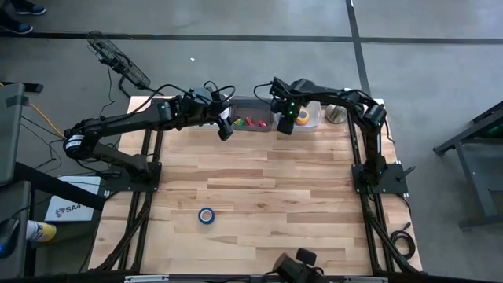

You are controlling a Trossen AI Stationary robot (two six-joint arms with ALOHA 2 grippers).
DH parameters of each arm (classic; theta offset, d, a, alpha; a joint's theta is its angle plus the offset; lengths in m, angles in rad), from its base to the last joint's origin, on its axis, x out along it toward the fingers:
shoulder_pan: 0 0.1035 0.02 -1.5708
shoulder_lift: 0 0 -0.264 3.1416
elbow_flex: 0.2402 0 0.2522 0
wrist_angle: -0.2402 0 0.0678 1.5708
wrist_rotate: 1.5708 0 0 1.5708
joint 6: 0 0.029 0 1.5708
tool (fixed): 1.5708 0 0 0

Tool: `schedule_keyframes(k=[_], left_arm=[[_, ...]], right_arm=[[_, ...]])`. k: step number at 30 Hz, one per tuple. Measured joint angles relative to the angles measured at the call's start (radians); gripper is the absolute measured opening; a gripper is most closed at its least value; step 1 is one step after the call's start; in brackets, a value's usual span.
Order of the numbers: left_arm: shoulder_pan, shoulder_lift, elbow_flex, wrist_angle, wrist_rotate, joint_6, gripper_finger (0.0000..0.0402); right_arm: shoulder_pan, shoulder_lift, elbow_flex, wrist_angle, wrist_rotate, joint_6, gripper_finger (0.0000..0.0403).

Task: Pick and place Stapler, Stapler remover, tape
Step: Put the violet tape into the right white bin, then put the blue tape into the right white bin

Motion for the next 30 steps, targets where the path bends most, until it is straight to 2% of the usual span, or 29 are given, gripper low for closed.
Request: schedule_keyframes(k=[10,24,30], left_arm=[[0.0,0.0,0.0,-0.017,0.0,-0.004,0.0254],[0.0,-0.012,0.0,-0.068,0.0,-0.009,0.0254],[0.0,-0.056,0.0,-0.156,-0.005,-0.093,0.0254]], right_arm=[[-0.025,-0.012,0.0,-0.01,0.002,0.052,0.0202],[-0.026,-0.106,0.0,-0.004,0.038,0.106,0.0207],[-0.026,-0.184,0.0,-0.003,0.025,0.177,0.0207]])
